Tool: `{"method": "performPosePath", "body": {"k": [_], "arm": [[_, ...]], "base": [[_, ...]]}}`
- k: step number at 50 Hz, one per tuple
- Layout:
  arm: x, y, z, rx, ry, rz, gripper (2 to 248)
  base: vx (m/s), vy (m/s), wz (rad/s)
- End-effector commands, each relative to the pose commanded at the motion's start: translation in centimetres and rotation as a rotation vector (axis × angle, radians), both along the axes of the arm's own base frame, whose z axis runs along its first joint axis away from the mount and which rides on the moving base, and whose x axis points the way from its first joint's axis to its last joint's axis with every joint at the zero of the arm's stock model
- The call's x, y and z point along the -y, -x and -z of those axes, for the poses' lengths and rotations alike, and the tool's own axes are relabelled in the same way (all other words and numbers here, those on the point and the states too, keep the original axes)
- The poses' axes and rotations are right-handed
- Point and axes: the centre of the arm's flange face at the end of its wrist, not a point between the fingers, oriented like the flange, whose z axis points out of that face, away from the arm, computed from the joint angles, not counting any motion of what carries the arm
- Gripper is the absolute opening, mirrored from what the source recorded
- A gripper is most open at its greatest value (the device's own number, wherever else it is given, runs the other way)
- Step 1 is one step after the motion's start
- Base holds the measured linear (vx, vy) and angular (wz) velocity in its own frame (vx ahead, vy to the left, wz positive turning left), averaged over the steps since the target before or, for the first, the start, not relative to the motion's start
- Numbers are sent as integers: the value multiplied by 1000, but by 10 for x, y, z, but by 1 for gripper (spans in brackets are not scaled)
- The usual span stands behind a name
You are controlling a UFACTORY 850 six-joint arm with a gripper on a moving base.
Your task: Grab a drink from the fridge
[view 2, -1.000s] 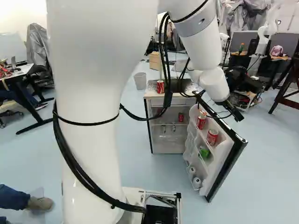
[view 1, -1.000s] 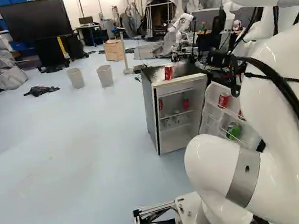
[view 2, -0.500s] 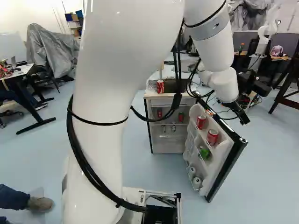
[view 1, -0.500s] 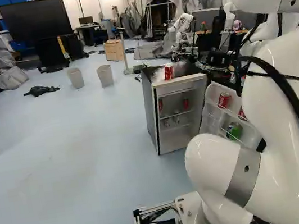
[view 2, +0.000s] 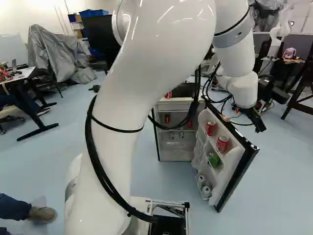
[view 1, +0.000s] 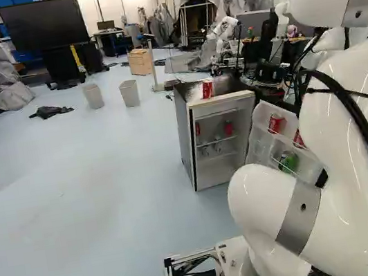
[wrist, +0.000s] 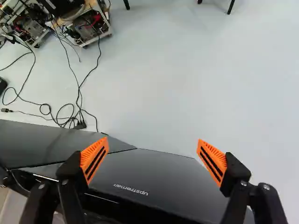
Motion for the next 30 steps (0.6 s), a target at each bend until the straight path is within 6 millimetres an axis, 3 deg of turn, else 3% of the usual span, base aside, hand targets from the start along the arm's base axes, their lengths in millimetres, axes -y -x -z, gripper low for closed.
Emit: {"method": "performPosePath", "body": {"k": [14, 30], "arm": [[1, 0, 3, -5, -9, 1, 247], [-10, 16, 1, -14, -21, 10, 247]], "base": [[0, 0, 0], [0, 0, 0]]}}
